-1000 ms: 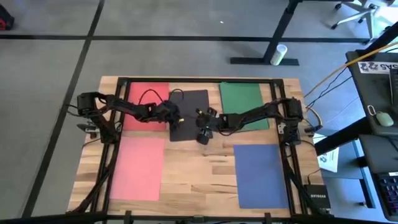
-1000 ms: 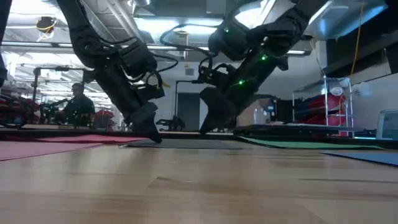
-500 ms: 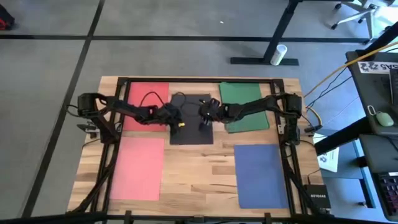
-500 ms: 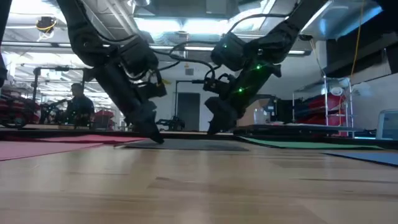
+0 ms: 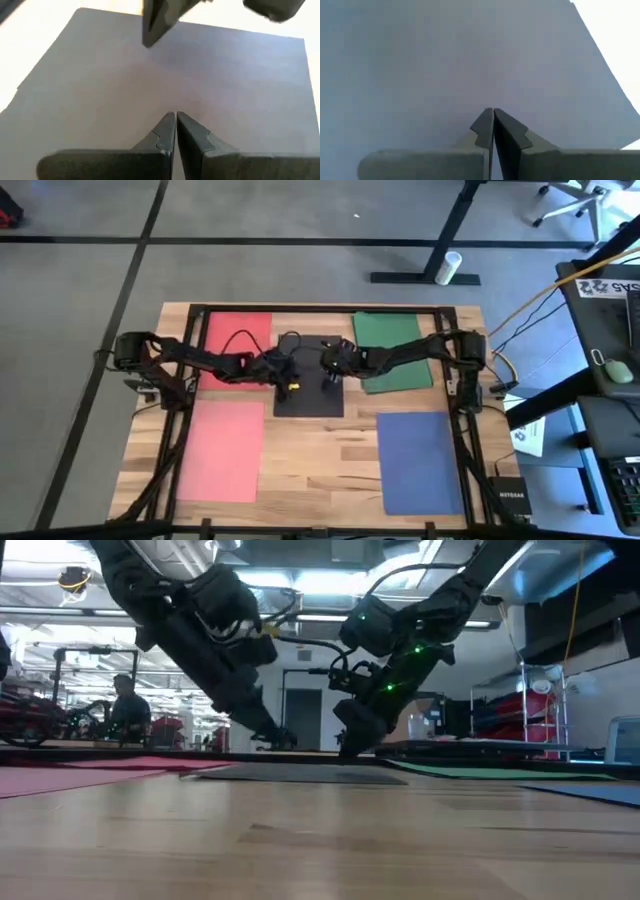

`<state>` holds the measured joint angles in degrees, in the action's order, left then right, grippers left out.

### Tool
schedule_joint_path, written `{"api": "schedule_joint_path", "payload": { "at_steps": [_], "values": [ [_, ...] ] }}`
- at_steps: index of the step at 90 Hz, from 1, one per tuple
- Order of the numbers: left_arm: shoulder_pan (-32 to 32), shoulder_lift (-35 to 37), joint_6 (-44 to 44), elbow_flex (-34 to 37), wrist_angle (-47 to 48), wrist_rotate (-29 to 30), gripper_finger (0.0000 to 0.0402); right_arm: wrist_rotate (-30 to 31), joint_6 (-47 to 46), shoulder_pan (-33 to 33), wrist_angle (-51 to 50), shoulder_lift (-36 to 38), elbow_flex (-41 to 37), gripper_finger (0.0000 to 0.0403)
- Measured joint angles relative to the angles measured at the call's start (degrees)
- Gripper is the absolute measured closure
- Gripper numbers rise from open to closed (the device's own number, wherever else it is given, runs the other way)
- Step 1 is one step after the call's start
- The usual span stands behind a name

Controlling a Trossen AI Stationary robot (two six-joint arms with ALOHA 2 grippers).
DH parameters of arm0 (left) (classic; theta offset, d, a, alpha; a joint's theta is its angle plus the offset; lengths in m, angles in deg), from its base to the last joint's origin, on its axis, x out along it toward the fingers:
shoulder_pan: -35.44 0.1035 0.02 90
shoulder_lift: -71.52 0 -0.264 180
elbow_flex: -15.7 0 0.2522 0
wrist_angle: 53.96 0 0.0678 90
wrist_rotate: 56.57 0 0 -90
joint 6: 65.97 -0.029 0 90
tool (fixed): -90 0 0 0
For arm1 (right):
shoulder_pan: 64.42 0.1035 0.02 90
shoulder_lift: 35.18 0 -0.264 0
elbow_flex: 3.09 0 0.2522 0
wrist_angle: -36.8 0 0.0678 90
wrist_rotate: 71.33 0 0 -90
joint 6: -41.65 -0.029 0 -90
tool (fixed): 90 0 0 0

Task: Organize paper
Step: Put the black paper on the bottom center of the table

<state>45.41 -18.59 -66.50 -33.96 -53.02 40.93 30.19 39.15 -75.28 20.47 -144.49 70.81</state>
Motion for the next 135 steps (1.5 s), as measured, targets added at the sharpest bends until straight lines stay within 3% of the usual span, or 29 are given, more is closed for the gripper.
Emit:
{"api": "schedule_joint_path", "payload": {
  "at_steps": [30, 48, 63, 86, 112, 135],
  "values": [
    [0.2, -0.25, -1.25, 0.02, -2.16, 0.17, 0.0402, 1.07, 0.78, 1.64, -13.77, 15.36, 0.1, 0.0403],
    [0.22, -0.25, -1.0, 0.02, -3.3, 0.16, 0.0402, 5.38, 1.0, 3.51, -25.66, 25.39, 0.02, 0.0403],
    [0.13, -0.25, 0.15, 0.02, -3.67, 0.13, 0.0402, 3.31, -3.4, 4.15, -23.97, 31.29, -7.89, 0.0403],
    [0.74, -0.26, 1.45, 0.02, -7.67, 0.15, 0.0402, -7.58, -12.1, 4.91, -15.55, 31.29, -21.09, 0.0399],
    [0.49, -5.24, 3.08, 0.0, -9.11, -0.57, 0.0402, -3.12, -12.22, 7.98, -13.85, 30.4, -21.78, 0.0372],
    [-2.48, -11.29, 4.07, -0.06, -11.17, -0.47, 0.0402, -1.94, -12.24, 7.82, -13.77, 30.4, -21.78, 0.0395]
  ]
}}
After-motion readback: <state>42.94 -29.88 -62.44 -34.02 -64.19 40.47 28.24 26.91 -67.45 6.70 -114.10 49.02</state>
